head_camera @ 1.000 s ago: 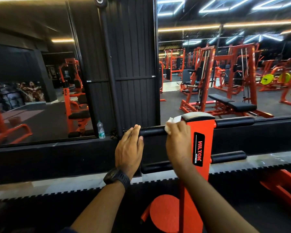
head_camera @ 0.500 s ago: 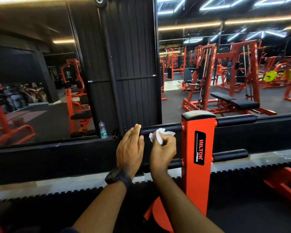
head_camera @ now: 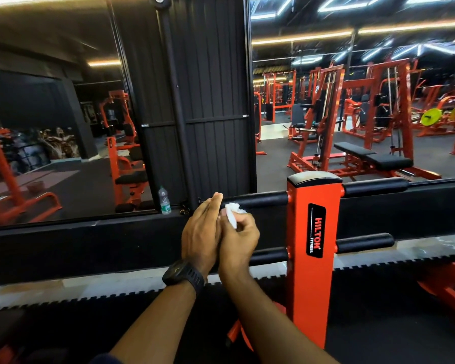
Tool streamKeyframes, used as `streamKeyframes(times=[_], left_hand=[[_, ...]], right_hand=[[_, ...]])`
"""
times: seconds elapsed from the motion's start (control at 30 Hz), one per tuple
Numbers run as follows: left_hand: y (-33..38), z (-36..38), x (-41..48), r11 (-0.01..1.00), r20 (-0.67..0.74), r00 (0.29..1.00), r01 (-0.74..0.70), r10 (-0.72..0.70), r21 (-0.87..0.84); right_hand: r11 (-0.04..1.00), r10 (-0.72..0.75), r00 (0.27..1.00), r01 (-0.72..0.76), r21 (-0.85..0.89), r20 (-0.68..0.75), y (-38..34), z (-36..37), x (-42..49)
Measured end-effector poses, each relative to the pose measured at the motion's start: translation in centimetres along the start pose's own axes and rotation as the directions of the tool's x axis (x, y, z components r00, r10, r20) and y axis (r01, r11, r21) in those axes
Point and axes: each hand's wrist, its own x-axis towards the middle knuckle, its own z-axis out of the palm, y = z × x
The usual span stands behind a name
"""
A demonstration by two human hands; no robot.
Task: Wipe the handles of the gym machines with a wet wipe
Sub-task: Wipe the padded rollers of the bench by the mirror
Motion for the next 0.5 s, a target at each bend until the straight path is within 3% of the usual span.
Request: streamKeyframes(times=[0.1, 0.23, 0.27, 0.33, 0.4, 0.5], left_hand=[[0.0, -0.3, 0.0, 1.000, -0.014, 1.000, -0.013, 0.013, -0.024], [0.0, -0.3, 0.2, 0.999, -0.043, 0.998, -0.046, 0.047, 0.022], [0.1, -0.2, 0.1, 0.999, -0.049, 0.998, -0.041, 0.042, 0.024], [0.3, -0.1, 0.0, 0.999, -0.062, 0.998, -0.034, 0.034, 0.006], [0.5, 0.1, 0.0, 1.000, -0.054, 0.999, -0.004, 0.002, -0.031], [0.6, 0.1, 0.0, 1.000, -0.058, 0.998, 0.009, -0.011, -0.029]], right_hand=[[0.994, -0.068, 0.996, 0.073, -0.087, 0.050, -0.3, -0.5, 0.5], [0.852, -0.440, 0.898, 0.407, -0.330, -0.028, -1.9, -2.0, 2.0], [0.758, -0.533, 0.846, 0.489, -0.432, 0.023, -2.1, -2.2, 2.5], [0.526, -0.608, 0.739, 0.648, -0.552, 0.289, -2.0, -2.4, 3.2], [0.358, -0.505, 0.629, 0.776, -0.520, 0.591, -2.2, -2.4, 3.1], [0.048, -0.424, 0.427, 0.891, -0.451, 0.799, -3.3, -3.5, 4.0]])
